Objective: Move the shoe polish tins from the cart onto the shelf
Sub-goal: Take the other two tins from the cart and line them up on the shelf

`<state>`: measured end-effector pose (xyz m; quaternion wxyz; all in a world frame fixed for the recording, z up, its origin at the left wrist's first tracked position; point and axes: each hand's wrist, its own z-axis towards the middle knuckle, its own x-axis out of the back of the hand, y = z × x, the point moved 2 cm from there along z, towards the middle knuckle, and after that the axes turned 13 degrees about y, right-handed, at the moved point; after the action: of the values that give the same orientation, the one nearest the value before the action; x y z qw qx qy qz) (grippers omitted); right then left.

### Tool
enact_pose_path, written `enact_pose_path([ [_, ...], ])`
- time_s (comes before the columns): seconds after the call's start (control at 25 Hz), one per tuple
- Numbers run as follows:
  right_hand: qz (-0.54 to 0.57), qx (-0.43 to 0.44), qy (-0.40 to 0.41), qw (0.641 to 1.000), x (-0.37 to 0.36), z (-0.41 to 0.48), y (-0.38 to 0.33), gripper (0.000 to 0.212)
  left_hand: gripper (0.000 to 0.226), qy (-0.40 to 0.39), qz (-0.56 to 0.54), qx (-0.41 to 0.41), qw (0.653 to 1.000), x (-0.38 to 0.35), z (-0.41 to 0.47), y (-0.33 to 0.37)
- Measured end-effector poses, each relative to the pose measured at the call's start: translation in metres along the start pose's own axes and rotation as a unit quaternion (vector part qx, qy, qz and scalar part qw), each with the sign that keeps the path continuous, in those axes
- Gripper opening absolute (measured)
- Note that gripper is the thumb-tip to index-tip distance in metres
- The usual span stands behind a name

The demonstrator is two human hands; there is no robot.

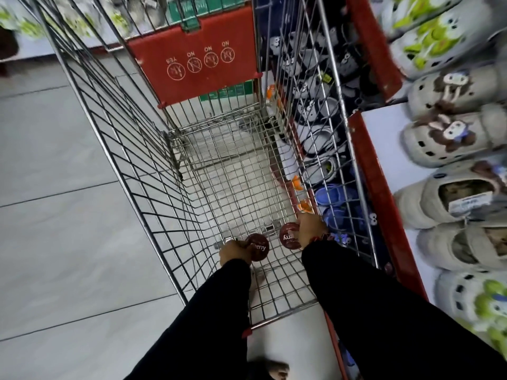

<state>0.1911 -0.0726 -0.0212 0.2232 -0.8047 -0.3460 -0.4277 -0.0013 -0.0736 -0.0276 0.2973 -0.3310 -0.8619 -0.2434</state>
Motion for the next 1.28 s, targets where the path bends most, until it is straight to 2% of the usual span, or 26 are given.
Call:
enact_pose_path([
  [0.12,0.053,-0.028,0.031,0.998,0.016,-0.014,0.002,0.031,0.036,0.017,-0.003,-0.021,1.000,0.018,-0.009,0.005],
  [0.28,0.179,-0.060,0.085,0.978,0.053,-0.043,0.004,0.029,0.038,0.059,-0.071,-0.046,0.995,0.059,-0.035,0.017],
  [0.4,0.317,-0.066,0.114,0.939,0.084,-0.068,0.005,0.027,0.036,0.076,-0.166,-0.053,0.982,0.091,-0.063,0.028],
  [0.56,0.456,-0.078,0.159,0.872,0.147,-0.124,0.010,0.028,0.033,0.083,-0.229,-0.094,0.965,0.133,-0.106,0.041],
  [0.84,0.574,-0.049,0.241,0.781,0.226,-0.211,0.063,0.030,0.008,0.028,-0.332,-0.191,0.923,0.187,-0.207,0.074],
  [0.96,0.608,-0.057,0.277,0.742,0.264,-0.269,0.093,0.030,0.011,-0.014,-0.350,-0.251,0.902,0.200,-0.268,0.087],
  [1.08,0.632,-0.061,0.304,0.710,0.286,-0.305,0.129,0.031,0.028,-0.042,-0.329,-0.331,0.883,0.201,-0.319,0.099],
  [1.16,0.628,-0.060,0.346,0.694,0.297,-0.330,0.156,0.028,0.032,-0.079,-0.337,-0.365,0.864,0.196,-0.352,0.109],
  [1.28,0.638,-0.066,0.408,0.650,0.311,-0.374,0.204,0.029,0.034,-0.139,-0.341,-0.398,0.840,0.184,-0.408,0.121],
])
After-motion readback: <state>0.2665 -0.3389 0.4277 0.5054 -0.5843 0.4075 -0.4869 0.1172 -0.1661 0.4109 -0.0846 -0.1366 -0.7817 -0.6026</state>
